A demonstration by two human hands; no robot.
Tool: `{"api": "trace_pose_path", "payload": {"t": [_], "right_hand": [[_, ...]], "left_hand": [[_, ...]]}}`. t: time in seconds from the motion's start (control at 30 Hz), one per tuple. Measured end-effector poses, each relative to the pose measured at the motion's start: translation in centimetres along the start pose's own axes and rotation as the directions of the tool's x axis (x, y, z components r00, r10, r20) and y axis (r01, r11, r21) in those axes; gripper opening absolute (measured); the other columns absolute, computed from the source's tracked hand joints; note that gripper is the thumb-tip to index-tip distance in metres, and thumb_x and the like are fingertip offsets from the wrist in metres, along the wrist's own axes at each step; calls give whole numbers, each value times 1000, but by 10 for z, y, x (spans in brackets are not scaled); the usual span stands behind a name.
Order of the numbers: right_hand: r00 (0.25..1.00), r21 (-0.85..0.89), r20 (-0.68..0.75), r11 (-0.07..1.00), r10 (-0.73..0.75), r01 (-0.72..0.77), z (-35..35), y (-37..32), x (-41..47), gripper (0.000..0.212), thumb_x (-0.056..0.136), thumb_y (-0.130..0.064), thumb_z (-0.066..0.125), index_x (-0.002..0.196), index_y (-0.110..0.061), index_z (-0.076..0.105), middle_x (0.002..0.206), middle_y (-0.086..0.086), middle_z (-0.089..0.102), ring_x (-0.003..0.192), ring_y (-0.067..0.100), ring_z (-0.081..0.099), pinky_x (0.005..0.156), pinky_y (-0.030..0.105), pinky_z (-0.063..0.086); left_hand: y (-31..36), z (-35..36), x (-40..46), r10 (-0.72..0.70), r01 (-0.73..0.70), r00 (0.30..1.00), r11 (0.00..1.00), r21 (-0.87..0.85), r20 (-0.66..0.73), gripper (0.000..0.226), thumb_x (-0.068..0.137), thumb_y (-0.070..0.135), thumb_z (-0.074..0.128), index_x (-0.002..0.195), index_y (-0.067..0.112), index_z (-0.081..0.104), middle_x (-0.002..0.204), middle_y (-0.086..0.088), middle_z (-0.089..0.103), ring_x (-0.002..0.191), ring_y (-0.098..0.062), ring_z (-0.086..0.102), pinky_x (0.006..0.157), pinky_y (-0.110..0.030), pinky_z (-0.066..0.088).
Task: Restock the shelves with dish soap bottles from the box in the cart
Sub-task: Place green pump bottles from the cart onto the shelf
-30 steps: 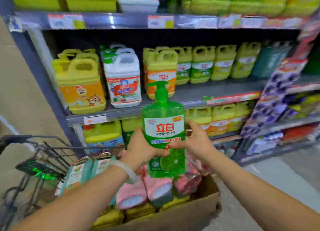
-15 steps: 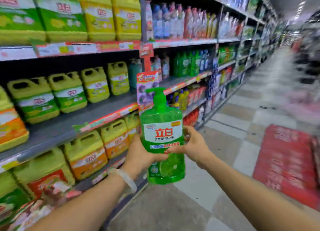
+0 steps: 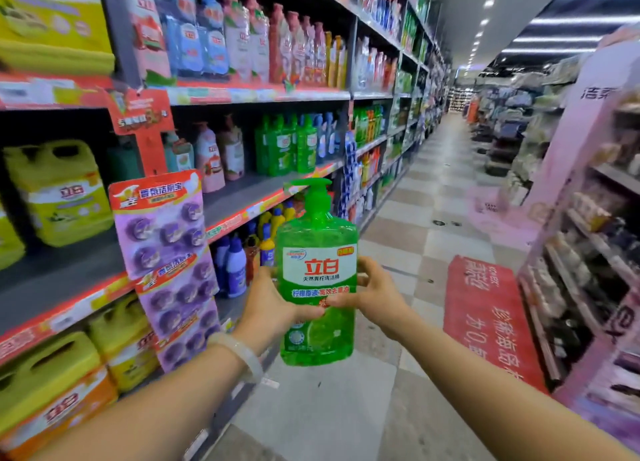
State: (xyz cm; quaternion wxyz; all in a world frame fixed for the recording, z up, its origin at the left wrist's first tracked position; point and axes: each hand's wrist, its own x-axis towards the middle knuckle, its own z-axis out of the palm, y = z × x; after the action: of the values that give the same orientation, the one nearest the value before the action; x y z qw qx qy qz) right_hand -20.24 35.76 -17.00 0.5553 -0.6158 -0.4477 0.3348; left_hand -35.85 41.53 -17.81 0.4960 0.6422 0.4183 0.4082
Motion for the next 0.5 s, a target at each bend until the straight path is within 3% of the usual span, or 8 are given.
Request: {"api": "trace_pose_path", "payload": {"t": [0.13,0.2,0.3,0.37,0.5], "right_hand": [[998,17,-35,999,-44,44,-17,-9,85,64,63,10,79,115,-13,49,94,-6,62,101,19,58,84,38,54],[998,12,-41,999,-52,53,-26,-7,123,62,64,10,78,113,-14,49,93,-7,62,95,15,58,78,32,54],[997,10,-25,998,-68,68,-42,-2,183,59,65,8,78,109,-17,49,91,-10,61,86,3,57,65,17,52],[997,-4,-25,997,-77,77,-52,7,223,58,65,7,79,109,-17,50,92,-11,61,85,0,56,60,13,50],[994,-52,-21,993,-103,102,-72,34,318,64,61,5,82,113,-16,51,98,-7,62,95,10,57,76,25,52]], "left_hand": [[14,18,91,93,-94,996,994,60,5,69,44,4,93,88,28,45,85,18,57,86,-10,61,79,-25,49],[12,28,133,79,-78,997,994,80,-6,72,33,20,96,83,32,45,90,17,61,92,-13,63,88,-35,52],[6,47,195,57,-56,998,997,57,-16,86,16,39,91,91,32,49,100,10,68,95,-15,67,87,-45,54],[-1,64,236,61,-60,998,998,34,-25,86,21,28,95,95,30,50,101,6,69,95,-16,67,87,-46,54],[-17,100,318,82,-78,993,996,43,-91,78,36,5,95,93,25,46,100,1,66,95,-18,64,87,-41,53]]}}
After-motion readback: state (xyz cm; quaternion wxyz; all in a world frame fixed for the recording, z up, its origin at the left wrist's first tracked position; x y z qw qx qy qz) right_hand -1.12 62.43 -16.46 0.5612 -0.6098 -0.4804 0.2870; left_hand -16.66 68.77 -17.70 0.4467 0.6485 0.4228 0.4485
